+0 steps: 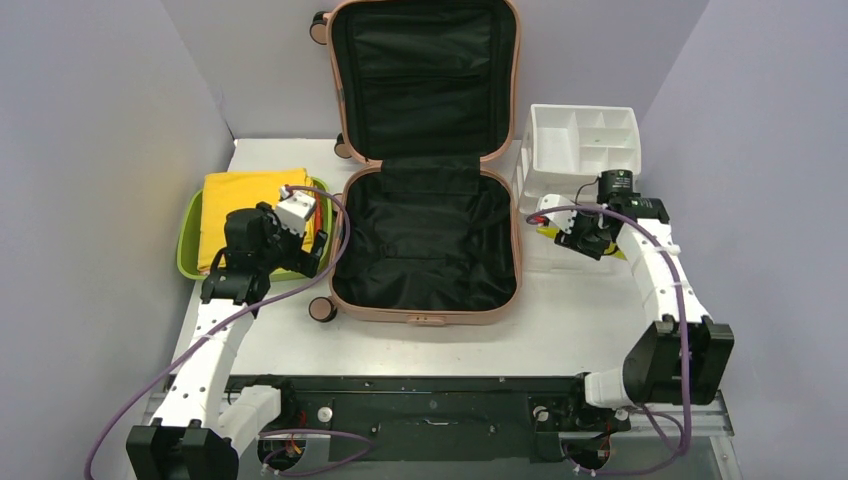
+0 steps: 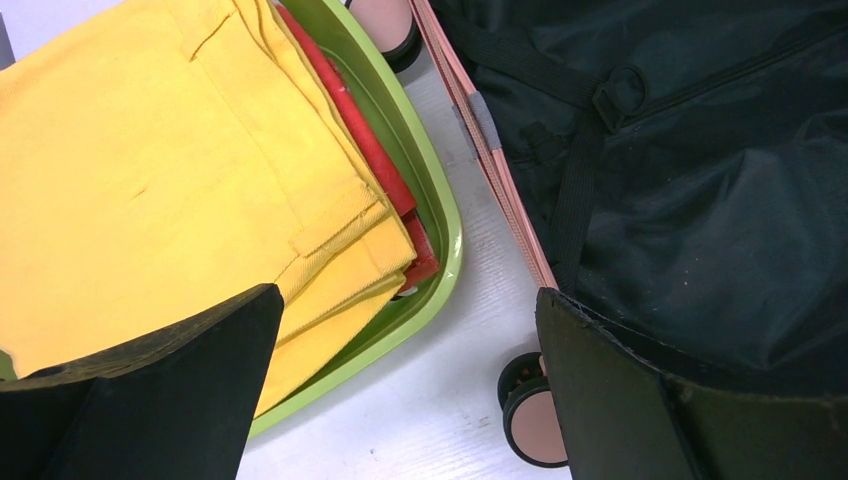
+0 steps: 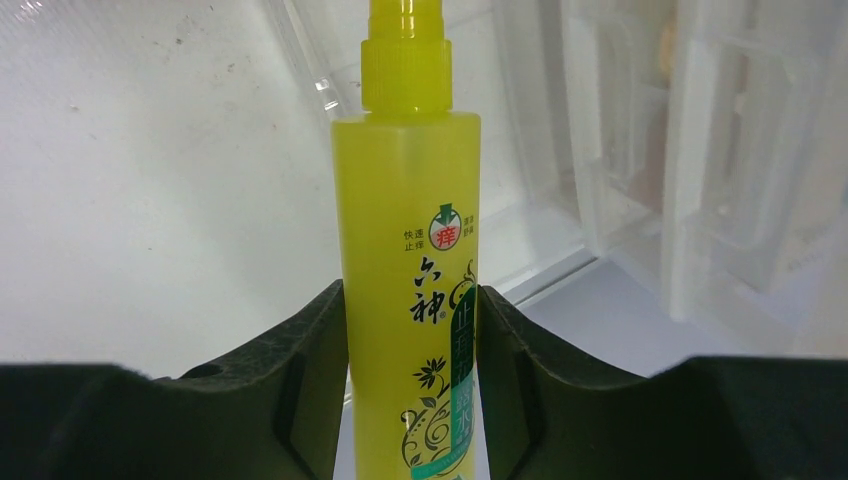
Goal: Open, take out, and arrange the luggage
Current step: Place the makeup in the drawer.
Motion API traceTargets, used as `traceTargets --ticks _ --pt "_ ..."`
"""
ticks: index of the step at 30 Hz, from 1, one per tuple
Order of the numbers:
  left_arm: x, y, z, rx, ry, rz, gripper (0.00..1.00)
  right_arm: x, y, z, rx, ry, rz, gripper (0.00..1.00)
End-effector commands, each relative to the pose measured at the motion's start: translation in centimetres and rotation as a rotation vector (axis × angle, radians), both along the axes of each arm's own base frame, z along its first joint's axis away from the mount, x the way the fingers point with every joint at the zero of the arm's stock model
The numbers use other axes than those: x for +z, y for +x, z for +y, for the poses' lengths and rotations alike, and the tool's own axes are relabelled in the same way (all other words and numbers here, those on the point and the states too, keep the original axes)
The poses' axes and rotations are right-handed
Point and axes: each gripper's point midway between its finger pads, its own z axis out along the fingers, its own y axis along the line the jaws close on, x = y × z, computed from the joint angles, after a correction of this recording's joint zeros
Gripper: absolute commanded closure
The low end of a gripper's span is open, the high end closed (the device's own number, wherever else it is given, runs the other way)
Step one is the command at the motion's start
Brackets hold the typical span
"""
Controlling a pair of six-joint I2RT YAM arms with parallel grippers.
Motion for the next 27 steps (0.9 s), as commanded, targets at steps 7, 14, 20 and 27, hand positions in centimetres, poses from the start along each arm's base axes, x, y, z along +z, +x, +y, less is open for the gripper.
traceTargets --ticks 7,14,20,27 --pt "1.3 0.6 0.8 0.026 -0.032 -0.050 0.04 -2.9 7.6 -1.4 0.066 -0.095 -0.036 1.00" --pt "1.2 0.7 1.5 0.046 -0.041 -0.041 0.04 -4.4 9.7 -1.2 0.052 -0.097 -0.059 0.84" --pt "1.1 0.8 1.7 0.054 -0.046 -0.037 0.04 -5.1 9.6 -1.5 0.044 -0.106 -0.070 0.53" --pt "1.1 0.9 1.6 0.049 -0.049 -0.038 0.04 -3.9 9.1 -1.5 0.036 -0.087 -0.108 0.39"
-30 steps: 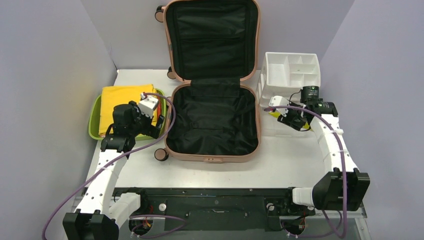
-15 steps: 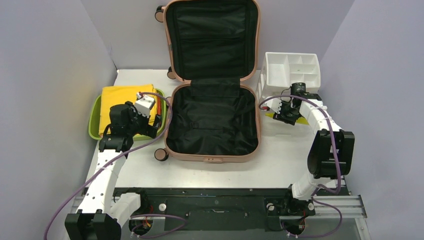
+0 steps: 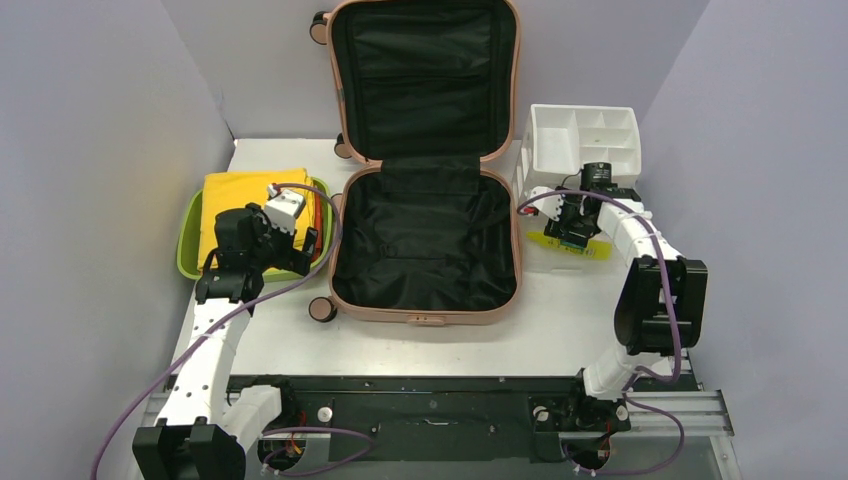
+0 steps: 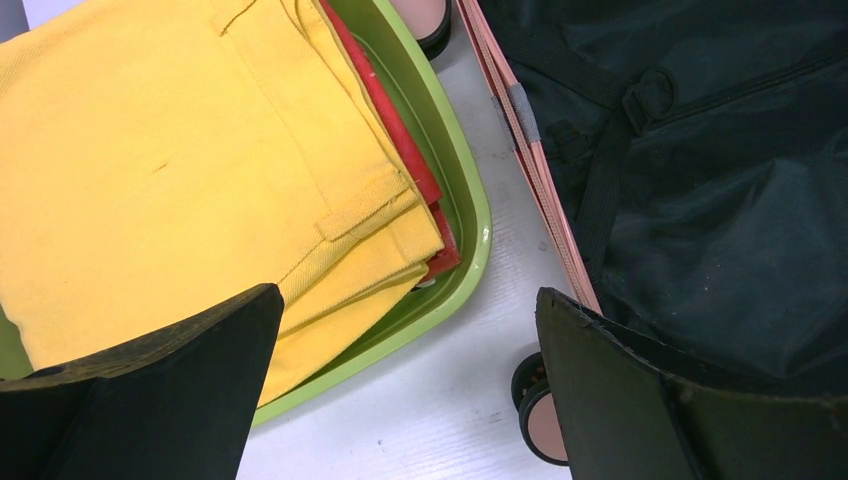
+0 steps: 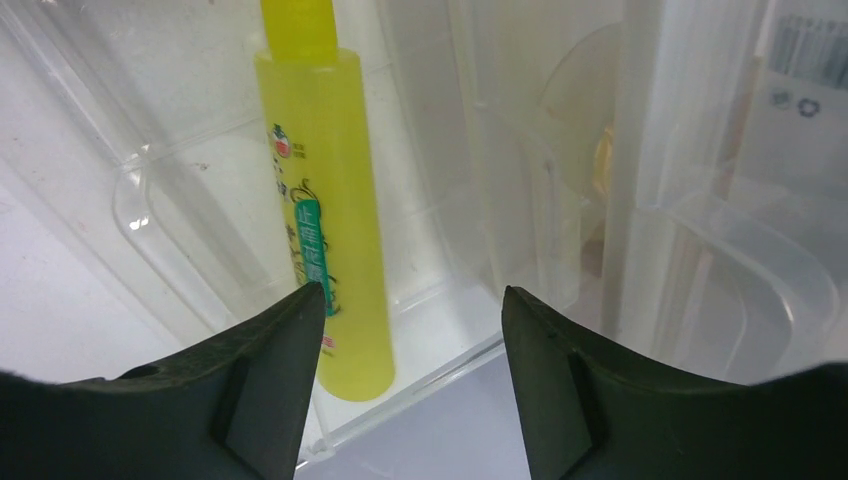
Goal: Open, take out, and arrange the luggage
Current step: Place the makeup in the drawer, then close the drawer in the storage box.
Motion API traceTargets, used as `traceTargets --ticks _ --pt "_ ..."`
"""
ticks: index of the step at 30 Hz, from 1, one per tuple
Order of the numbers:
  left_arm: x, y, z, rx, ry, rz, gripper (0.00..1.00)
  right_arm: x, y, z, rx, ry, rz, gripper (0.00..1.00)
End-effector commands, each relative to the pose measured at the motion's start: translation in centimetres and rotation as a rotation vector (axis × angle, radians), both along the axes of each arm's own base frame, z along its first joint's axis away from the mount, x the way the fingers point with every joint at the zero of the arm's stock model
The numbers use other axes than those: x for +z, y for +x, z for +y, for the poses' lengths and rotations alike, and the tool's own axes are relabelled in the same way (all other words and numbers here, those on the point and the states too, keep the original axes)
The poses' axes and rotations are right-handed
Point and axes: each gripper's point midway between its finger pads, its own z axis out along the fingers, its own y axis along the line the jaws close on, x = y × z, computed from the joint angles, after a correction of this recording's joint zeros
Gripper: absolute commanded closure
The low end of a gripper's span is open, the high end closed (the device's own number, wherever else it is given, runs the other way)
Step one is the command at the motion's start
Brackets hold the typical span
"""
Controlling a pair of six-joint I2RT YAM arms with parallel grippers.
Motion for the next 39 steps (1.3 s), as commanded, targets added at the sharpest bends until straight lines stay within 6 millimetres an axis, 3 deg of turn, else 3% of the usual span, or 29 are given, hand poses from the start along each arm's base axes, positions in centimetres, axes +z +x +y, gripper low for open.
traceTargets --ticks 1,5,6,7,11,15,19,21,32,36,39 --pt "1.3 0.7 -0.3 -0.007 -0.025 -0.046 0.04 3.4 0.4 -0.2 -0.013 0.002 -0.112 0.38" --pt "1.5 0.5 -0.3 -0.008 -0.025 -0.055 0.04 6.0 -1.1 -0.1 -0.099 0.086 -0.167 0.37" --pt "1.6 0.4 -0.2 -0.007 -0.026 -0.059 0.04 5.7 -2.1 0.0 -0.125 0.121 -0.147 0.37" --pt "1.7 0.4 -0.3 -0.009 -0.028 -0.061 0.04 6.7 -2.8 0.1 -0.140 0.158 -0.175 0.38" --pt "2.0 0.4 -0.3 -0.011 -0.033 -0.071 0.04 5.3 -5.9 0.0 -0.320 0.285 -0.192 0.46" --pt "1.9 0.4 -0.5 -0.020 -0.040 -0.069 0.04 2.1 -7.8 0.7 -0.545 0.440 -0.158 0.55" --pt "1.7 0.6 -0.6 -0.025 -0.045 -0.060 0.04 0.2 -7.7 1.2 -0.778 0.617 -0.189 0.57" --pt "1.7 0.6 -0.6 -0.025 -0.046 -0.058 0.04 0.1 -6.9 1.2 -0.853 0.675 -0.215 0.59" --pt "1.9 0.5 0.4 0.012 -0.033 -0.067 0.04 -3.4 -3.3 0.0 -1.041 0.687 -0.194 0.65" --pt "1.6 0.6 0.5 0.017 -0.031 -0.057 0.04 -3.1 -1.3 -0.4 -1.074 0.724 -0.247 0.66" --pt "1.4 0.8 0.6 0.020 -0.030 -0.049 0.04 -1.8 0.3 -0.9 -1.083 0.769 -0.337 0.66"
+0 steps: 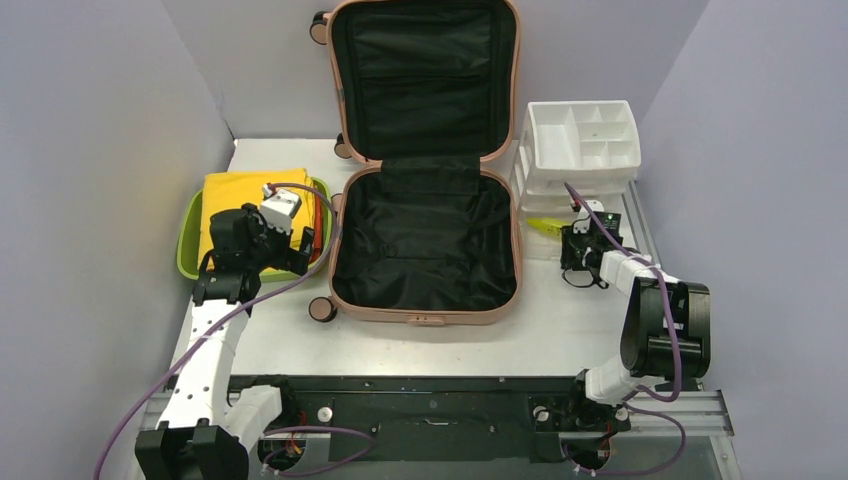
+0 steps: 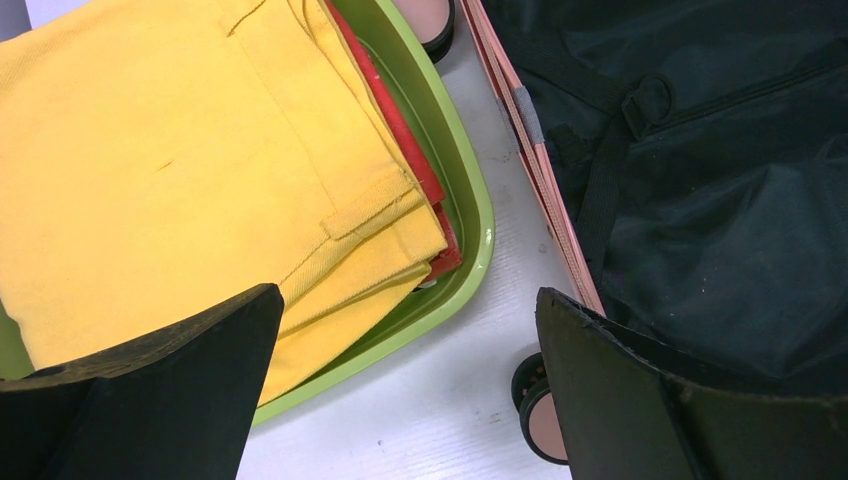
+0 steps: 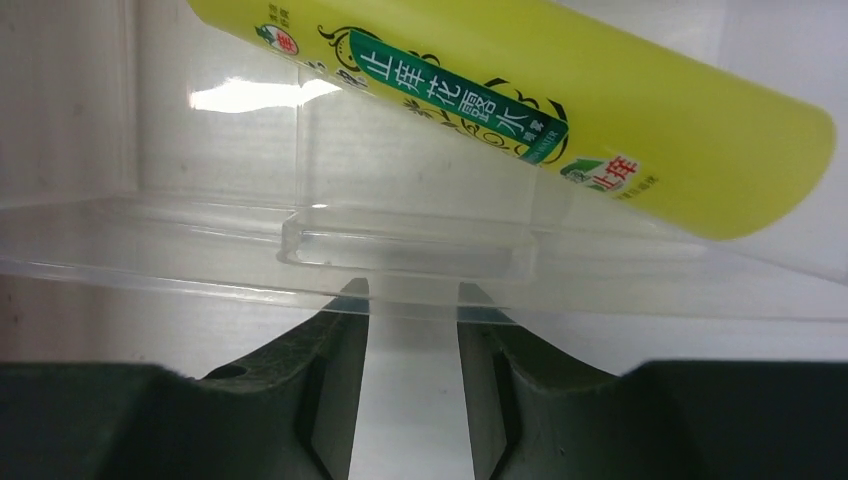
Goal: Open, take out, and arrange the luggage
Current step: Close the drawer in the storage box.
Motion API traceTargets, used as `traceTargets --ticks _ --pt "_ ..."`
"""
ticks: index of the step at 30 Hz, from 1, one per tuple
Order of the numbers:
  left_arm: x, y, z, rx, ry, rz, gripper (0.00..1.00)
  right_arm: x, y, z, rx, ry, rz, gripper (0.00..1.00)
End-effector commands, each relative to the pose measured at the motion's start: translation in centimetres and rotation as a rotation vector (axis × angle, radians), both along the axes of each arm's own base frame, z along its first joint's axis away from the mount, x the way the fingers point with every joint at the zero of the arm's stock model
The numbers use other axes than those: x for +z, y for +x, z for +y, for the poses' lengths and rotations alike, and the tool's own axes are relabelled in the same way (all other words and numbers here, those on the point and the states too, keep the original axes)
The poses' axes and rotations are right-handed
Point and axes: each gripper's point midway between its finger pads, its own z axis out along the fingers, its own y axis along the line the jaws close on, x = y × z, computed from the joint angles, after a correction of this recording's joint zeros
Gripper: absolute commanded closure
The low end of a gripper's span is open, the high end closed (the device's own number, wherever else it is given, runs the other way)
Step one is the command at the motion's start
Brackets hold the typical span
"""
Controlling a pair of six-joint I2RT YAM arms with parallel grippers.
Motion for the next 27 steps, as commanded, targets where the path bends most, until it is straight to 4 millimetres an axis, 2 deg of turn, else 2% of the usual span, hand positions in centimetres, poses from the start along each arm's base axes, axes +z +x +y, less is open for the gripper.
traceTargets --ticks 1,2,5,12,18,20,23,27 --pt "1.0 0.9 0.3 0.019 -0.009 -0.037 0.04 5.7 6.4 -1.1 -0.091 -0.015 -0.295 0.66" --pt "1.0 0.9 0.3 0.020 -0.008 -0.035 0.04 6.5 6.9 -1.6 -0.117 -0.024 -0.336 0.66" --pt "0.9 0.9 0.4 0.024 -0.005 -0.033 0.04 7.2 7.5 -2.5 -0.183 -0.037 -0.366 0.66" --pt "1.0 0.9 0.6 0.031 -0.005 -0.037 0.04 6.0 7.1 -4.7 -0.310 -0.073 -0.295 0.63" --pt "1.0 0.8 0.6 0.029 -0.009 -0.036 0.04 4.7 6.7 -4.2 -0.346 -0.004 -0.248 0.62" --pt "1.0 0.8 0.7 0.031 -0.010 -0.034 0.04 4.8 7.5 -4.4 -0.377 0.037 -0.238 0.61" --pt "1.1 0.8 0.7 0.032 -0.010 -0.036 0.04 3.7 8.1 -4.4 -0.409 0.102 -0.192 0.61" --pt "1.1 0.7 0.8 0.033 -0.012 -0.039 0.04 4.1 9.6 -4.0 -0.441 0.175 -0.207 0.61"
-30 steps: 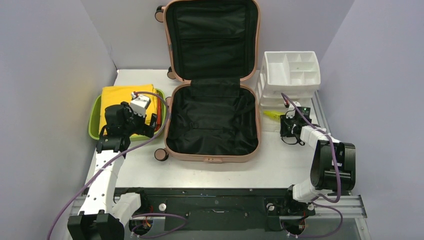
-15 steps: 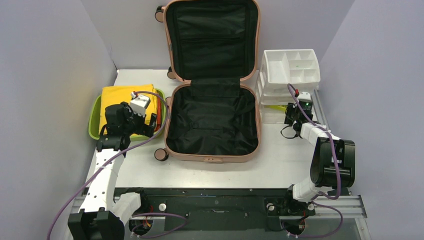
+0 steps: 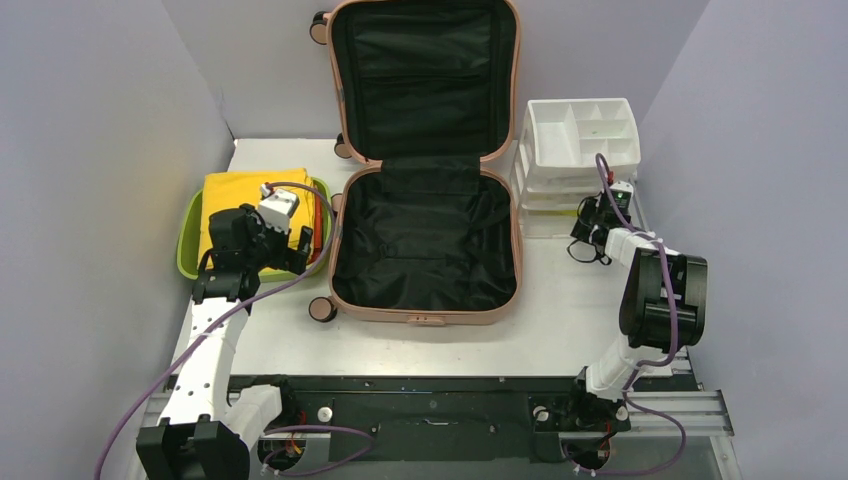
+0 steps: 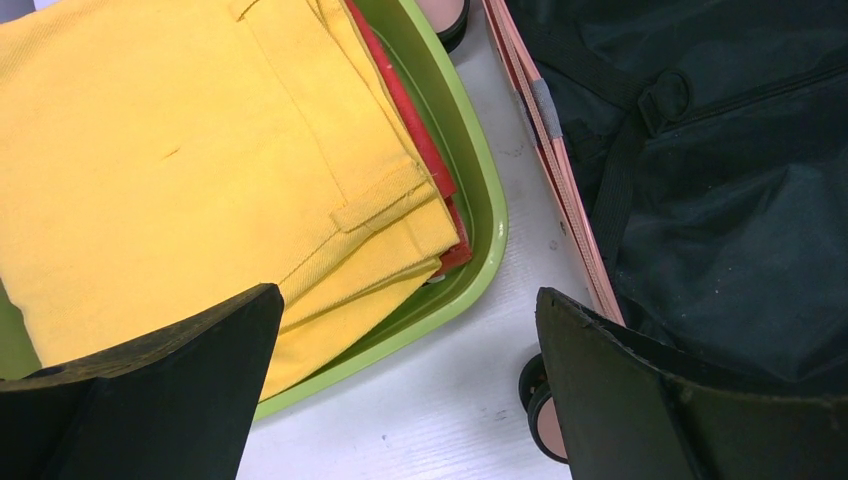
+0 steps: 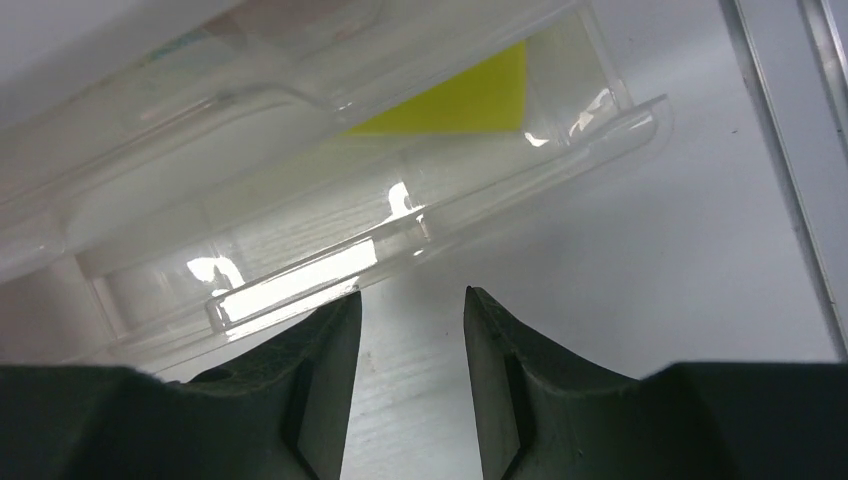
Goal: Open, take out, and arrange the luggage
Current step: Close the drawer in the storage box.
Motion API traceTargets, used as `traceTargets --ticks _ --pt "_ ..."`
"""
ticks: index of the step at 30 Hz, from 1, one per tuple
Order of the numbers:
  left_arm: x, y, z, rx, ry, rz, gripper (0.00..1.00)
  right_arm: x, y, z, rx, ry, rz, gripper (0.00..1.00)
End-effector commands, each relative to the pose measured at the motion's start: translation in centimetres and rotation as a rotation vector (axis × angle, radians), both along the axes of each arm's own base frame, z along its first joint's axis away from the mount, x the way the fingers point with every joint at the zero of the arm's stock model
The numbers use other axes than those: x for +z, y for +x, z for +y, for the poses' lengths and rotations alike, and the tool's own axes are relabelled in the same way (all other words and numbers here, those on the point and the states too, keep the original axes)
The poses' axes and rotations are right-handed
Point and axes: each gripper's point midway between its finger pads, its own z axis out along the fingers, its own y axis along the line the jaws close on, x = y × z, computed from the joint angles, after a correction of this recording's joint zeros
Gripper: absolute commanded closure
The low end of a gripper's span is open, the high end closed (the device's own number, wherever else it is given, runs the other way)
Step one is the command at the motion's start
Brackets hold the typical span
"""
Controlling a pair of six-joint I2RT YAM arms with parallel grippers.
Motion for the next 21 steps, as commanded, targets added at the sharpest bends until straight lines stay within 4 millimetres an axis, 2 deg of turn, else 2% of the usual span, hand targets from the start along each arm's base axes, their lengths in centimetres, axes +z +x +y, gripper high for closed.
traceTargets --ticks 1,12,17,20,21 --pt "1.5 0.6 0.2 0.011 -0.015 -0.055 0.04 2.5 3.1 0.4 -0.063 0.109 -0.108 0.62" --pt "1.5 0.7 0.2 0.012 -0.016 -0.052 0.04 3.7 6.7 0.6 -0.100 0.166 -0.149 0.60" --pt "1.6 0.6 0.3 0.014 -0.017 -0.051 0.04 2.5 6.4 1.8 -0.080 0.253 -0.081 0.59" --pt "1.6 0.6 0.3 0.014 -0.015 -0.053 0.04 1.8 5.1 2.7 -0.097 0.350 -0.067 0.60" --pt "1.6 0.6 0.3 0.016 -0.014 -0.054 0.04 2.2 4.9 3.2 -0.104 0.396 -0.080 0.62"
